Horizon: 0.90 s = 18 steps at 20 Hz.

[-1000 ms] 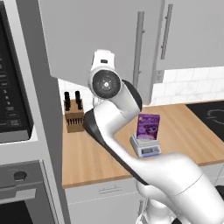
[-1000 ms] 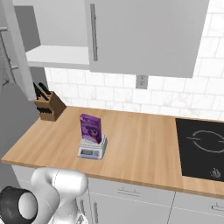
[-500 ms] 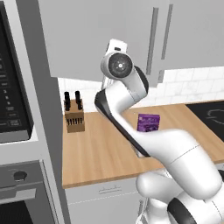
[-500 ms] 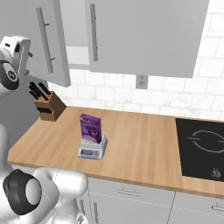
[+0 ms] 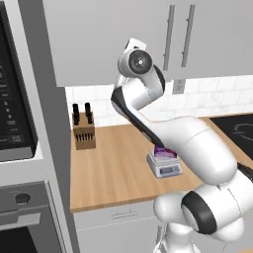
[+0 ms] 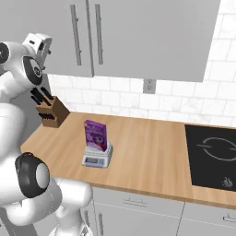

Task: Pick the cereal and place it on the digital scale for weighing, and close the cabinet.

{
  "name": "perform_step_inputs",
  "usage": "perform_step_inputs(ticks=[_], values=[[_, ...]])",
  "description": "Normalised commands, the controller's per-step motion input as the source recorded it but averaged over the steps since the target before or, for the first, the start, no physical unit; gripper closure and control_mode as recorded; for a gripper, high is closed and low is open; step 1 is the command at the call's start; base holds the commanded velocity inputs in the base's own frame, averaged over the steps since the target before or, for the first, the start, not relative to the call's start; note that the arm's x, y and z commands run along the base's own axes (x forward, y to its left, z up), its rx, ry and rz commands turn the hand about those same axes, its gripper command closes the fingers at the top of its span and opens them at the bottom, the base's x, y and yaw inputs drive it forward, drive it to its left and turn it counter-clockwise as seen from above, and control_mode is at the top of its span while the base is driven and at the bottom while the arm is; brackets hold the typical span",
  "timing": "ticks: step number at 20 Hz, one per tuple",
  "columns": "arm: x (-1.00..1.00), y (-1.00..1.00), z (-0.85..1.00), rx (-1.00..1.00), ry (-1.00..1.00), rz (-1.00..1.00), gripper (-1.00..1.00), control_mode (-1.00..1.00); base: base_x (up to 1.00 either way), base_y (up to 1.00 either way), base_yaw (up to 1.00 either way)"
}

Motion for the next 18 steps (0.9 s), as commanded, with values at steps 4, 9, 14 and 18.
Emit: perform_step_inputs(ticks=[4,9,14,18], values=[[1.00,-0.29,-0.26,0.17,-0.10,0.00,-1.00,-1.00,0.00,0.00,0.00],[1.00,-0.21,-0.59,0.16,-0.34,0.00,-1.00,-1.00,0.00,0.00,0.00],[1.00,-0.69,-0.53,0.17,-0.21,0.00,-1.00,-1.00,0.00,0.00,0.00],[0.91,-0.66,-0.15,0.10,0.14,0.00,-1.00,-1.00,0.00,0.00,0.00]])
